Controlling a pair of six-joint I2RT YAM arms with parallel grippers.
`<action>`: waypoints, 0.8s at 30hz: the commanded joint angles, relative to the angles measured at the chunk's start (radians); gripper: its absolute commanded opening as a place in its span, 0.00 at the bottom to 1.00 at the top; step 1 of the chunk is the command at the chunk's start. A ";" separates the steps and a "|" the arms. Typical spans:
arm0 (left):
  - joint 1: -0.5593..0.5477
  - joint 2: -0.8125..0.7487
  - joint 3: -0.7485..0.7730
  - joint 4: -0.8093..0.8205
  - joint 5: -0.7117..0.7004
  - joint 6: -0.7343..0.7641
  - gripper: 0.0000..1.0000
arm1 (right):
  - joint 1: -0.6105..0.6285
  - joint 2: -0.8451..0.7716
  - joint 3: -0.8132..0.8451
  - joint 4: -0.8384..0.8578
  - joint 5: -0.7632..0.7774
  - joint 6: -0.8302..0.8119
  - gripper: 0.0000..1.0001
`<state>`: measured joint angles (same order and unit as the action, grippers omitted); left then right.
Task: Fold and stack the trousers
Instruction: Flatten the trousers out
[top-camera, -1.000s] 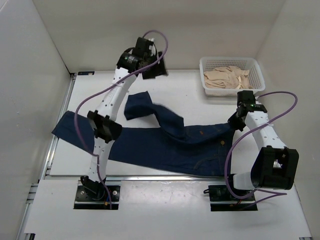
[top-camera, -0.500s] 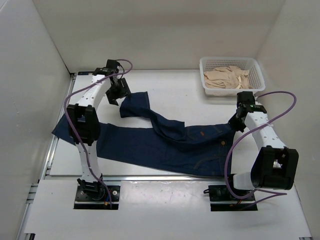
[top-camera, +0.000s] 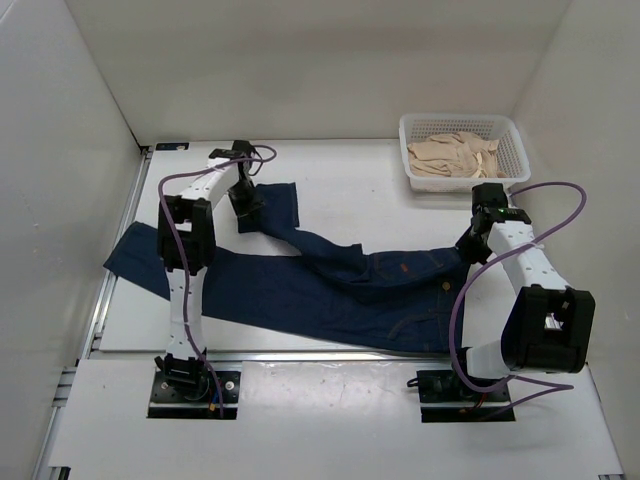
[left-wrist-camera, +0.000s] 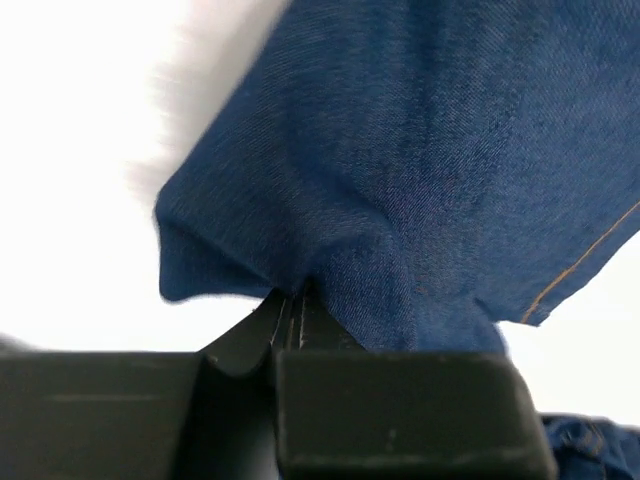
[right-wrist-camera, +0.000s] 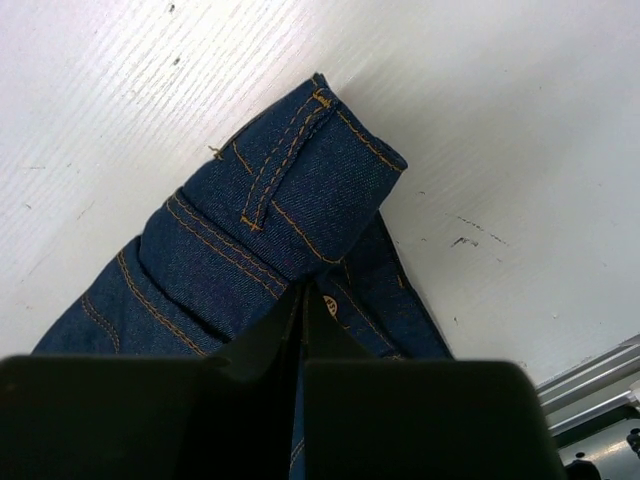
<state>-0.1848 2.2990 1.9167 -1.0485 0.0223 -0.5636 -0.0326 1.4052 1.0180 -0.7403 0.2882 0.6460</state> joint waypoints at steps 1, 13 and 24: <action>0.002 -0.105 0.088 -0.060 -0.178 0.014 0.10 | -0.004 -0.031 0.039 -0.024 0.015 -0.025 0.00; 0.016 -0.604 0.097 -0.119 -0.360 0.065 0.10 | -0.013 -0.040 0.068 -0.051 0.078 -0.014 0.00; 0.083 -0.232 0.246 -0.135 -0.150 0.094 0.83 | -0.013 0.005 0.143 -0.074 0.088 -0.015 0.00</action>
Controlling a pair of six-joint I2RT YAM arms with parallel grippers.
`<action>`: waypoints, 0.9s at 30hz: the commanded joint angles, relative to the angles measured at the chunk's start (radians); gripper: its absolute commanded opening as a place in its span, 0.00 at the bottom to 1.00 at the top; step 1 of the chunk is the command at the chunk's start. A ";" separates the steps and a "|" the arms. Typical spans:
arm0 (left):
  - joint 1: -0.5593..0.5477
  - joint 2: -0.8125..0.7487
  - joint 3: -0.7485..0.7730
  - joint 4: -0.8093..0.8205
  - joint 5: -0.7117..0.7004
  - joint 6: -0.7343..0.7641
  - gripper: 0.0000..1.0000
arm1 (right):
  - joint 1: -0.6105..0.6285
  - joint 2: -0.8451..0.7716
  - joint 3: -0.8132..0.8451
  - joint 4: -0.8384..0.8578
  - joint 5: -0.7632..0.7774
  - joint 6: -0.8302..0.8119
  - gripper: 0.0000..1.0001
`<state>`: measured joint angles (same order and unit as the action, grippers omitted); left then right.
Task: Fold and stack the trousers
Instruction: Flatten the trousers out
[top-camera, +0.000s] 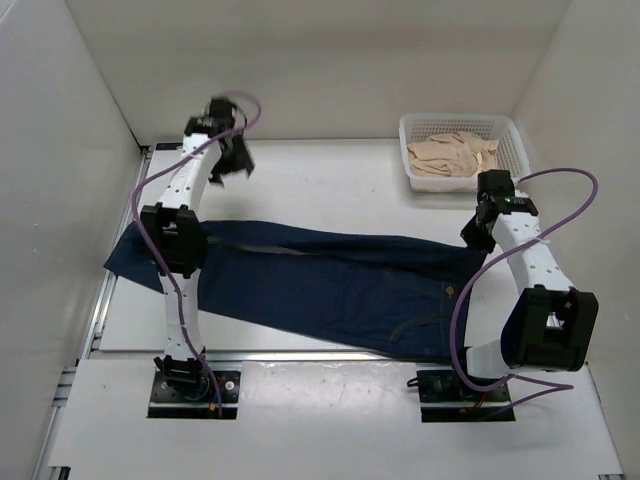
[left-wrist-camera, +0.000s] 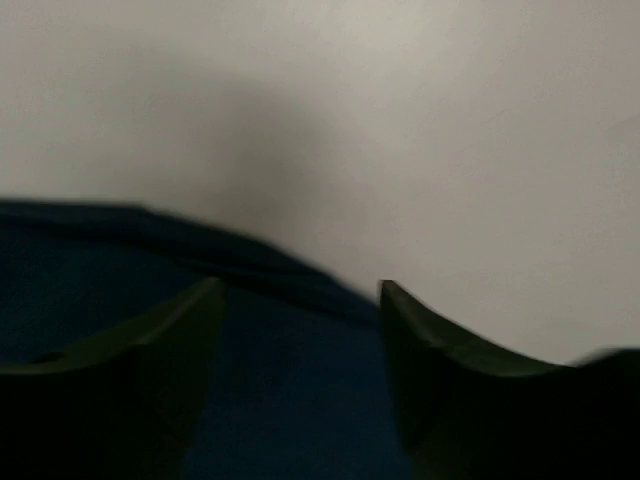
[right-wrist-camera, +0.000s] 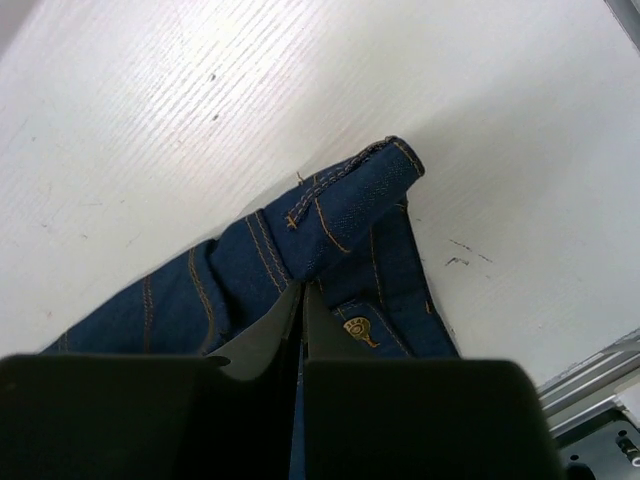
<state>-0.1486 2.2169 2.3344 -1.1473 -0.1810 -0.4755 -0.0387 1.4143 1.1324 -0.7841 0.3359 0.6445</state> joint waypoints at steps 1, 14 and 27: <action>0.066 -0.233 -0.219 0.030 0.054 0.006 0.68 | -0.007 -0.005 0.029 -0.030 0.040 -0.014 0.00; 0.401 -0.421 -0.707 0.129 0.181 -0.012 0.34 | -0.007 -0.005 0.010 0.000 -0.029 -0.023 0.00; 0.426 -0.365 -0.922 0.253 0.518 0.029 0.67 | 0.002 -0.005 -0.008 0.019 -0.058 -0.023 0.00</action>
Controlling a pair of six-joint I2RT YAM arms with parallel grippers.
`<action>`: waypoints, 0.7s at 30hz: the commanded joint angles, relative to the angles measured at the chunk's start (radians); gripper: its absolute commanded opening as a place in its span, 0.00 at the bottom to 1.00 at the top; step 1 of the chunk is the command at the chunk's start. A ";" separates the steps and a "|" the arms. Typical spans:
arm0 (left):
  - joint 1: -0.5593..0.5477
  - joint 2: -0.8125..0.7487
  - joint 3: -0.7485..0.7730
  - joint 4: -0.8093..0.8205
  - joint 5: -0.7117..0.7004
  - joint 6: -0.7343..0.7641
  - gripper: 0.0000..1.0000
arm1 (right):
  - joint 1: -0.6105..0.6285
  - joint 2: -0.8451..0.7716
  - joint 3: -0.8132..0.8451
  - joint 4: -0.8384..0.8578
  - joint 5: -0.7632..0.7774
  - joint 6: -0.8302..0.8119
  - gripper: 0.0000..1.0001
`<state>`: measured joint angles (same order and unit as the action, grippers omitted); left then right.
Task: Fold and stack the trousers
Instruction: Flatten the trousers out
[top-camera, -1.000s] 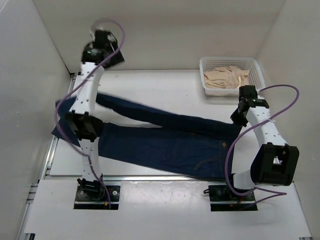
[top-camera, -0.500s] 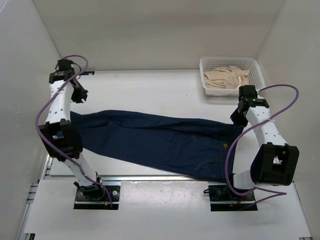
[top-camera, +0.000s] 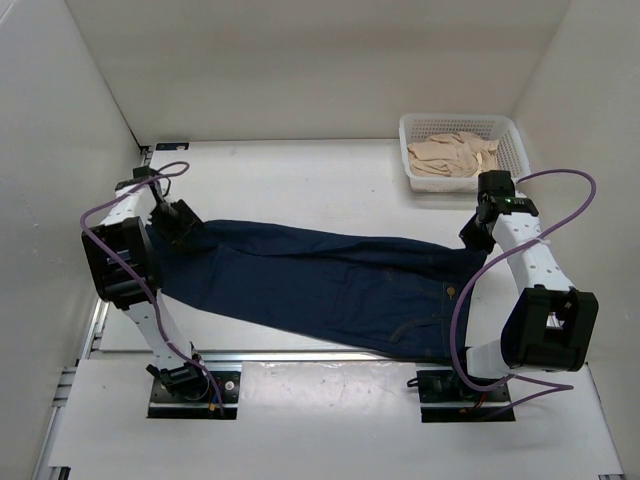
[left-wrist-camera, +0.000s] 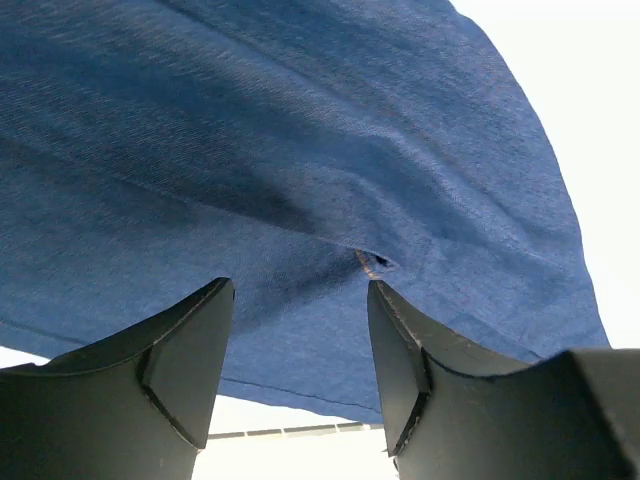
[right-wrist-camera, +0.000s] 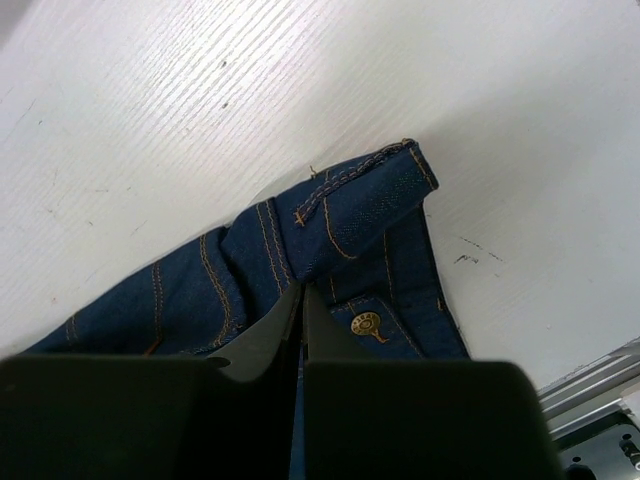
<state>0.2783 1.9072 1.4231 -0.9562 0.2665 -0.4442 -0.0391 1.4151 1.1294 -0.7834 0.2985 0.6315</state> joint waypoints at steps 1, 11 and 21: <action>-0.001 -0.056 -0.010 0.071 0.060 -0.013 0.67 | 0.002 -0.005 -0.005 0.027 -0.021 -0.010 0.00; -0.019 -0.005 -0.056 0.114 0.042 -0.070 0.66 | 0.002 -0.005 -0.023 0.027 -0.030 -0.019 0.00; -0.031 0.047 -0.035 0.123 -0.010 -0.090 0.59 | 0.002 -0.005 -0.033 0.036 -0.030 -0.019 0.00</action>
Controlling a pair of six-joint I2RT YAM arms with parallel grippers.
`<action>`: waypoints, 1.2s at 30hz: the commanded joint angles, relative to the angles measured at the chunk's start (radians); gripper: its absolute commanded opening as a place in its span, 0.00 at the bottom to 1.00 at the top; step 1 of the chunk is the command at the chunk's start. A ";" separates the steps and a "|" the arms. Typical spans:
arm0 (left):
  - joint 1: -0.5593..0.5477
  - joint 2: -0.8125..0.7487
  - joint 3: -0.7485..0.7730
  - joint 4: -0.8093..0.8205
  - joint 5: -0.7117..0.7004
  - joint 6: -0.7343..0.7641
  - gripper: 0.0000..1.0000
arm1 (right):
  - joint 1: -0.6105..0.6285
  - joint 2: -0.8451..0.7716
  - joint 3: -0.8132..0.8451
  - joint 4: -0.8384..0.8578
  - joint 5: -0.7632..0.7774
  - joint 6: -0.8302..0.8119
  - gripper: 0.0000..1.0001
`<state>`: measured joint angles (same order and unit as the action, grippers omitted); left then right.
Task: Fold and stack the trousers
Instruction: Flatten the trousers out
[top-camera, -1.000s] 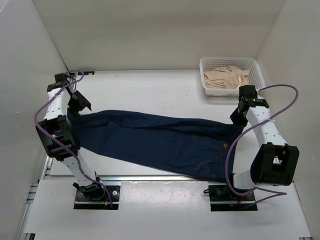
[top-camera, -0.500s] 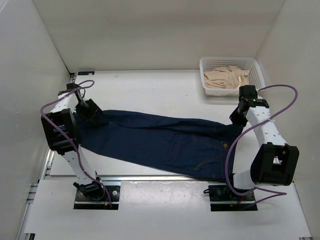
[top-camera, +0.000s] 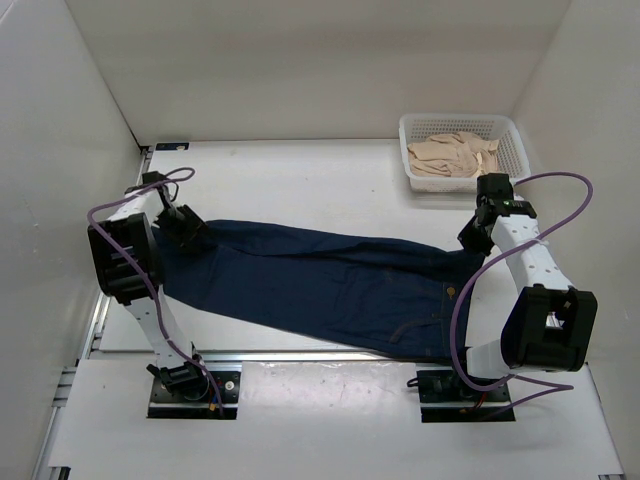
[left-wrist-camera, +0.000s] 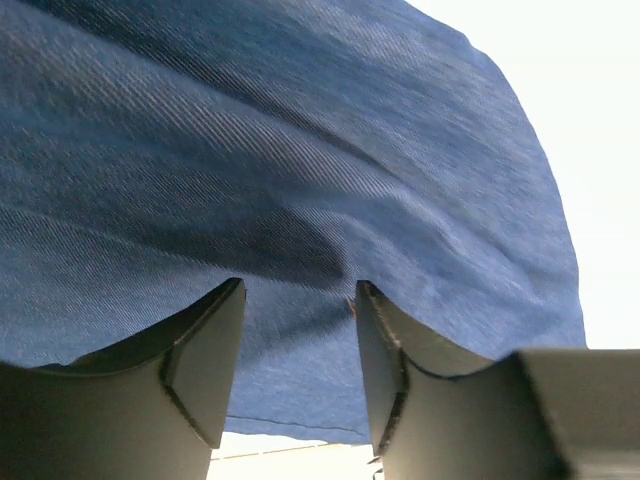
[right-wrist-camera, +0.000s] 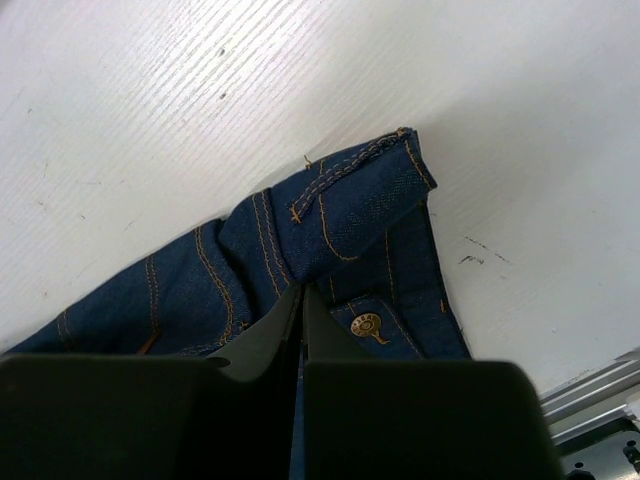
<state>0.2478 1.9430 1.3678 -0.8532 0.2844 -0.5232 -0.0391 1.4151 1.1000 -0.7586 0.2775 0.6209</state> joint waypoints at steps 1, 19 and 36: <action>-0.001 0.031 0.020 0.020 -0.028 -0.011 0.57 | 0.002 -0.005 -0.003 0.012 -0.009 -0.009 0.00; -0.010 -0.213 0.204 -0.130 -0.237 0.014 0.10 | 0.002 -0.038 0.021 -0.027 0.048 -0.020 0.00; -0.088 0.274 0.942 -0.258 -0.393 0.034 0.75 | -0.008 0.326 0.384 -0.016 0.164 0.022 0.84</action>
<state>0.1482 2.4649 2.4271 -1.1309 -0.0235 -0.4725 -0.0402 1.7950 1.4841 -0.7551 0.3767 0.6312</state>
